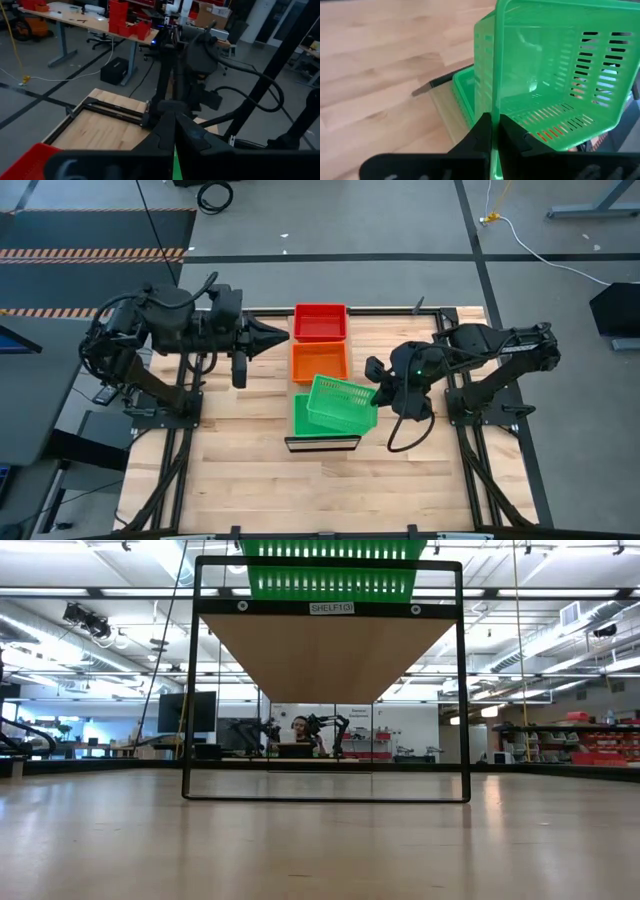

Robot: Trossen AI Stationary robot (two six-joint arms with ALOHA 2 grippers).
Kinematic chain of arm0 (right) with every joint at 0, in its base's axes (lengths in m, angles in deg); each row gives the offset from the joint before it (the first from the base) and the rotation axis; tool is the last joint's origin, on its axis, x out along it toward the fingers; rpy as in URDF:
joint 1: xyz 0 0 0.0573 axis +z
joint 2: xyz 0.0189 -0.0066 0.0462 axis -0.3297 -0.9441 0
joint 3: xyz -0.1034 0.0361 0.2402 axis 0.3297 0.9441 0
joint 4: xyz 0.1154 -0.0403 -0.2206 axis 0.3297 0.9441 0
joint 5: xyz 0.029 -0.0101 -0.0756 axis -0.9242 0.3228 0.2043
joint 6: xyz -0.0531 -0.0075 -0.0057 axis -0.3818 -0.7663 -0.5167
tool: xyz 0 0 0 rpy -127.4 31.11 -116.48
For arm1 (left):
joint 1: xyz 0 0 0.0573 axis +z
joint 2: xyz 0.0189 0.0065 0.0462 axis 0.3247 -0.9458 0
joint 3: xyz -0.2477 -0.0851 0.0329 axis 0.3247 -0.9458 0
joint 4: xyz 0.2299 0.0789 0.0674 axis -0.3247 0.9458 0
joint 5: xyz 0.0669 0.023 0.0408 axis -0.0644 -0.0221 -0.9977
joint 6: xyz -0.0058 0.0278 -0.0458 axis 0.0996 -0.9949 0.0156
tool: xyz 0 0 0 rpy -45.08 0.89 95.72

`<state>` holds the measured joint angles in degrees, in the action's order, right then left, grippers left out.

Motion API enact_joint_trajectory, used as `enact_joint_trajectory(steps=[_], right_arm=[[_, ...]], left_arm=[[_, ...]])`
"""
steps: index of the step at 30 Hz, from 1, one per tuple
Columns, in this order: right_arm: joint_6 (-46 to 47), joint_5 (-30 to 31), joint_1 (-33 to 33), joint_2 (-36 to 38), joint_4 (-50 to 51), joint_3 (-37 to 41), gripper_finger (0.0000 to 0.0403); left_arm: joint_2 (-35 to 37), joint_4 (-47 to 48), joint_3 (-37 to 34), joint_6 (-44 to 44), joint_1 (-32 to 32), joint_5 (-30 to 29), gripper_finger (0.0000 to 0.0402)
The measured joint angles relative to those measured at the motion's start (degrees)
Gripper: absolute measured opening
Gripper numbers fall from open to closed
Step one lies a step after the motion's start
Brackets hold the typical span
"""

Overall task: Stack baskets on shelf by color
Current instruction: Stack the green basket on top of the green baskets on the shelf

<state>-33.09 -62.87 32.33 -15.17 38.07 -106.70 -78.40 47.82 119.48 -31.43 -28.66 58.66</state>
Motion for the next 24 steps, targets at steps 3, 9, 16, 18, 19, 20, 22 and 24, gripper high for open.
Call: enact_joint_trajectory(steps=[3, 9, 16, 18, 19, 20, 22, 24], right_arm=[[-1.98, 0.89, -0.02, -0.04, 0.15, 0.0, 0.0017], [-9.68, 2.7, -1.13, -3.26, 0.36, -0.03, 0.0017], [-17.43, 6.92, -1.27, -8.47, 0.06, 0.0, 0.0017], [-18.26, 7.8, -1.33, -9.02, -0.02, 0.02, 0.0017], [-18.43, 7.79, -1.45, -9.17, -0.45, 0.02, 0.0017], [-18.52, 7.72, -1.54, -9.25, -0.79, 0.02, 0.0017], [-18.55, 7.72, -1.55, -9.33, -1.61, 0.02, 0.0017], [-18.55, 7.71, -1.57, -9.31, -3.25, 0.02, 0.0017]], left_arm=[[0.03, -0.12, 0.0, 0.17, -0.15, -0.29, 0.0007], [-0.56, 0.01, -0.02, 1.4, -0.18, -0.31, 0.0015], [-0.27, 0.81, 0.0, 2.97, -0.73, -0.31, 0.0021], [-0.07, 0.94, 0.0, 2.97, -1.39, -0.32, 0.0016], [-0.03, 1.13, 0.0, 2.97, -1.66, -0.32, 0.0013], [0.01, 1.35, 0.0, 2.97, -2.01, -0.31, 0.001], [0.03, 1.82, 0.0, 2.97, -2.59, -0.27, 0.0007], [0.05, 1.78, 0.0, 2.97, -2.82, -0.25, 0.0007]])
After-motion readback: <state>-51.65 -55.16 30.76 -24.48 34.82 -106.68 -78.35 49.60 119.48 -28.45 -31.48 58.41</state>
